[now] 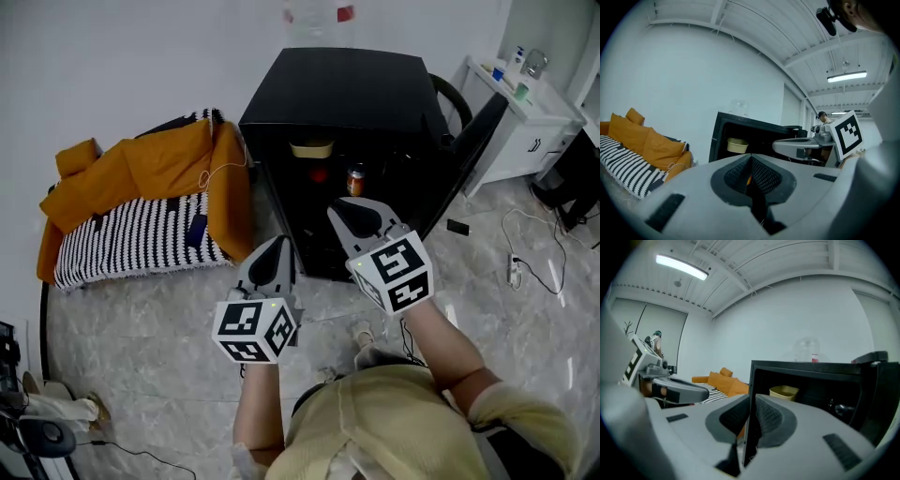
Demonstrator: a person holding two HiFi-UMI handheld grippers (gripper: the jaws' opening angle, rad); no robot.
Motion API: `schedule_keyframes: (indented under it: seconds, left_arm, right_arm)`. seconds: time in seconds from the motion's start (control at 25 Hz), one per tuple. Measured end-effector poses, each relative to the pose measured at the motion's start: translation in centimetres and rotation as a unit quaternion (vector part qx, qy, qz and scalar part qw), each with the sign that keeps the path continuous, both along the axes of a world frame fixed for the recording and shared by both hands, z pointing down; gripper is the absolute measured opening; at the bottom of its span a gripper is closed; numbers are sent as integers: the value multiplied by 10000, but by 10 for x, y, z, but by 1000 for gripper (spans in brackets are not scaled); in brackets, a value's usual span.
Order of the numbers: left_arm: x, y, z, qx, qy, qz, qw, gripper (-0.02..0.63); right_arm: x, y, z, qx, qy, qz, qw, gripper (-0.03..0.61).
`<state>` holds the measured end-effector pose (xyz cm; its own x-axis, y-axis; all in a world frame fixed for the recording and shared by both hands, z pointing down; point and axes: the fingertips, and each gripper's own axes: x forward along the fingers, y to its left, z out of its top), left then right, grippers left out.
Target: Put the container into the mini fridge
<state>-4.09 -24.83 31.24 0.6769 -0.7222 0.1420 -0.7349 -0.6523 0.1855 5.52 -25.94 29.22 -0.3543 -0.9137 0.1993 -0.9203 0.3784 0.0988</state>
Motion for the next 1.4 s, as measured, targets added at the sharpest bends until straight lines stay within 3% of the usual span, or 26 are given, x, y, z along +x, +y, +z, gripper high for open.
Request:
schedule_keyframes:
  seconds: [0.36, 0.92, 1.4]
  left_arm:
    - [-11, 13, 9, -94, 20, -134, 9999, 21]
    - [-19, 31, 35, -415, 1, -237, 9989, 21]
    - [-16, 36, 41, -477, -91, -221, 9986, 21]
  right_arm:
    - [-6, 21, 4, 74, -308, -6, 9995, 38]
    - [-15, 42, 32, -497, -737, -201, 9958, 29]
    - [-15, 48, 36, -585, -862, -249, 9942, 28]
